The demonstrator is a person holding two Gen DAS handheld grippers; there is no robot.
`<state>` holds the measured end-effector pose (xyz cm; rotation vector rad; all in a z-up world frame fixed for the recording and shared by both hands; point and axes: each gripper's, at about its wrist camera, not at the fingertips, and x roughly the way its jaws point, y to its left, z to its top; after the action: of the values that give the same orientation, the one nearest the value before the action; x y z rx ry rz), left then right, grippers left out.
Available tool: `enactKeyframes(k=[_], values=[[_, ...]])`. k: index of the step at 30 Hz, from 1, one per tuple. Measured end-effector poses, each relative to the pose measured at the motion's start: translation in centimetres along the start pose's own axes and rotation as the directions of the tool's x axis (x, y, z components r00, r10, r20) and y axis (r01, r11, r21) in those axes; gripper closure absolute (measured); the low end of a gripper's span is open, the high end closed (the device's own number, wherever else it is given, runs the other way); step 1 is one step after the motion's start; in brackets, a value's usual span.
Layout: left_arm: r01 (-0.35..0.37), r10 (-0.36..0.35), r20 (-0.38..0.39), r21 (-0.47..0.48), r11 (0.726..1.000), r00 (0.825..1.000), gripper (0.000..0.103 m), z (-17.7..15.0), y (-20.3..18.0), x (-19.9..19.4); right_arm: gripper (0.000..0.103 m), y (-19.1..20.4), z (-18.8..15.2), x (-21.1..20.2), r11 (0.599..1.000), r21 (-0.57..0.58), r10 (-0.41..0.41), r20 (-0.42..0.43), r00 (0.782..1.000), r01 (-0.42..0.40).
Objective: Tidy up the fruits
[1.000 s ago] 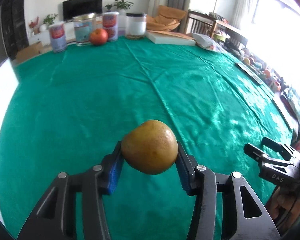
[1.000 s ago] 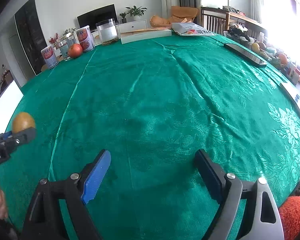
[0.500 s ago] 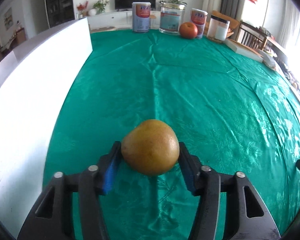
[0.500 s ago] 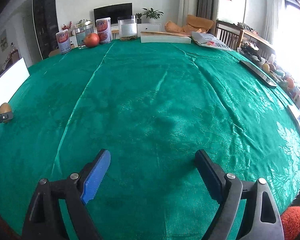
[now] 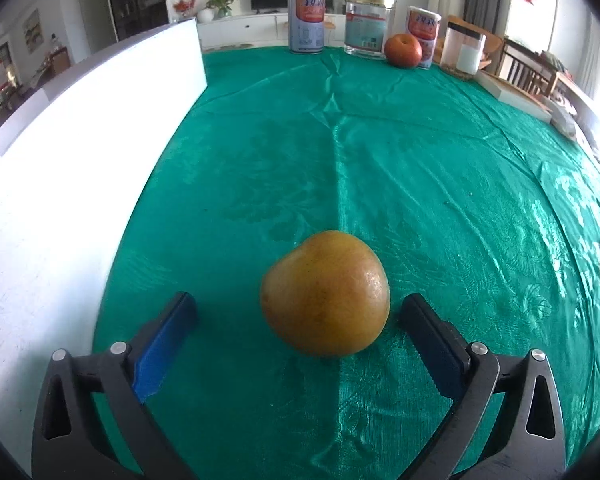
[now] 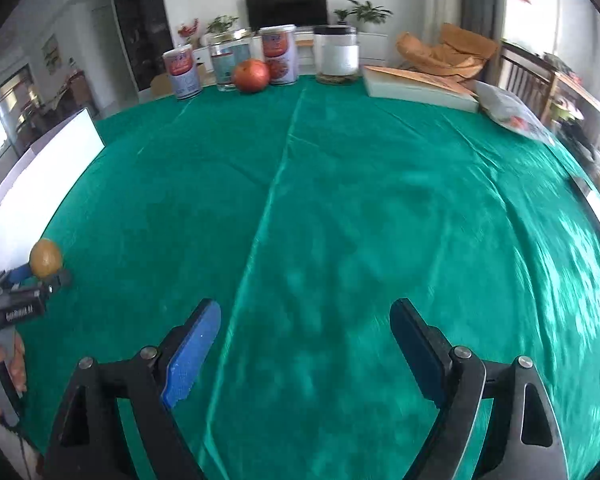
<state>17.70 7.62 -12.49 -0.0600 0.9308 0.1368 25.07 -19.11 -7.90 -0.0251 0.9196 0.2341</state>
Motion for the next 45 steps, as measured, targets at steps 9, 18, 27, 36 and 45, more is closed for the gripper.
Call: enactKeyframes(k=[9, 18, 27, 36, 45], values=[[0.004, -0.004, 0.0, -0.002, 1.0, 1.0, 0.001, 0.0, 0.0, 0.1, 0.017, 4.8, 18.2, 15.2, 0.999, -0.033, -0.023, 0.129, 0.991, 0.027], [0.005, -0.005, 0.0, -0.003, 1.0, 1.0, 0.001, 0.0, 0.0, 0.1, 0.024, 8.2, 26.0, 23.8, 0.984, -0.004, -0.176, 0.114, 0.978, 0.177], [0.005, -0.005, 0.0, -0.003, 1.0, 1.0, 0.001, 0.0, 0.0, 0.1, 0.036, 7.0, 26.3, 24.2, 0.988, 0.07, -0.146, 0.114, 0.983, 0.138], [0.005, -0.005, 0.0, -0.003, 1.0, 1.0, 0.001, 0.0, 0.0, 0.1, 0.036, 3.2, 20.7, 17.6, 0.989, 0.134, 0.063, 0.023, 0.998, -0.066], [0.004, -0.004, -0.001, -0.003, 1.0, 1.0, 0.0, 0.0, -0.1, 0.1, 0.036, -0.3, 8.2, 4.1, 0.979, 0.091, 0.195, -0.153, 0.969, -0.183]])
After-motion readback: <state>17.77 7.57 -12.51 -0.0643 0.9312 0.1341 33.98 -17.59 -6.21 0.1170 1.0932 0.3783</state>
